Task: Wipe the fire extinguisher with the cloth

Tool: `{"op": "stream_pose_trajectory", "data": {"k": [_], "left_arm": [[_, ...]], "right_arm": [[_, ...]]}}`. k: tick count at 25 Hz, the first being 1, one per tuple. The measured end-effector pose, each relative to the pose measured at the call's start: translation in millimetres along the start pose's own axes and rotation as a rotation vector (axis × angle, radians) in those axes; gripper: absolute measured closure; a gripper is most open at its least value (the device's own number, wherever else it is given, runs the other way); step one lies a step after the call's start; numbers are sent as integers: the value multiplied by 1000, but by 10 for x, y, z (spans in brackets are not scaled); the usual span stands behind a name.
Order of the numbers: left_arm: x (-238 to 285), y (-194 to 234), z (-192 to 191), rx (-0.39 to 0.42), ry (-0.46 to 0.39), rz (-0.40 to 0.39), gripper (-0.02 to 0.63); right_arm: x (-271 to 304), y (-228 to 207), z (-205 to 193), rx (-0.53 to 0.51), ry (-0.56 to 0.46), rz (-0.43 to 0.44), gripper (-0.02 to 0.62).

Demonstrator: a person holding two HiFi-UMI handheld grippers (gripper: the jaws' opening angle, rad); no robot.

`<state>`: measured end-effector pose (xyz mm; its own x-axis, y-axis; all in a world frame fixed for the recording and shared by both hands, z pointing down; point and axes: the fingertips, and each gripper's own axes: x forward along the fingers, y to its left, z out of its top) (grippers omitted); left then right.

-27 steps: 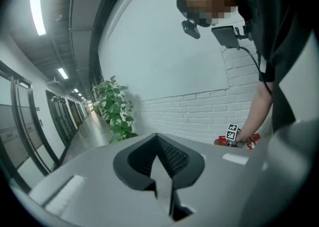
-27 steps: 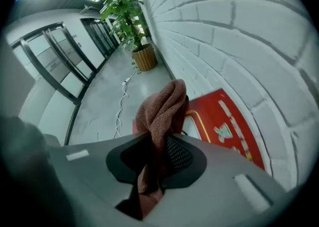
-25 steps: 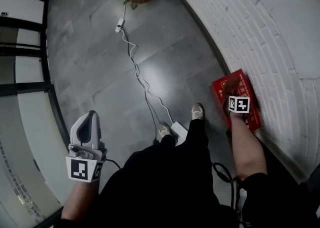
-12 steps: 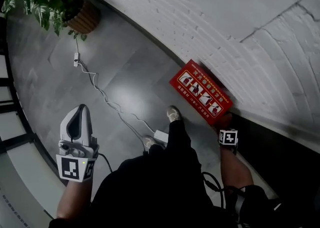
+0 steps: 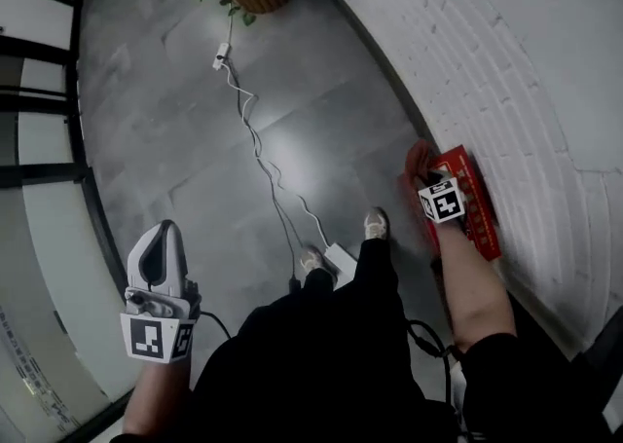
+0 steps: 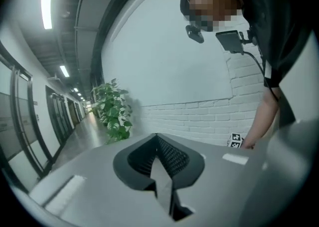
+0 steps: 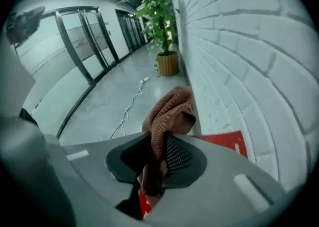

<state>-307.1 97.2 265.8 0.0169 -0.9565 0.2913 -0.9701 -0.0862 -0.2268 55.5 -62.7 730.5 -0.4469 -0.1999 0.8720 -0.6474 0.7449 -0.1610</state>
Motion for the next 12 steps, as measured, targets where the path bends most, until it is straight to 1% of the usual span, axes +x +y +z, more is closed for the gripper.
{"op": "stream_pose_trajectory", "data": {"k": [2, 4, 6, 9, 12], "left_arm": [[-207, 159, -63, -11, 38, 68, 606], [-399, 298, -126, -9, 65, 121, 606], [-532, 385, -176, -2, 79, 149, 606], [-538, 394, -194, -16, 68, 147, 606], [-389, 314, -113, -15, 9, 95, 606]], "right_arm": [[249, 22, 143, -53, 105, 23, 529], [400, 42, 101, -67, 201, 34, 528], [412, 47, 31, -24, 216, 35, 528], [253, 98, -240, 31, 210, 31, 529], [-43, 185, -785, 99, 216, 7, 529]]}}
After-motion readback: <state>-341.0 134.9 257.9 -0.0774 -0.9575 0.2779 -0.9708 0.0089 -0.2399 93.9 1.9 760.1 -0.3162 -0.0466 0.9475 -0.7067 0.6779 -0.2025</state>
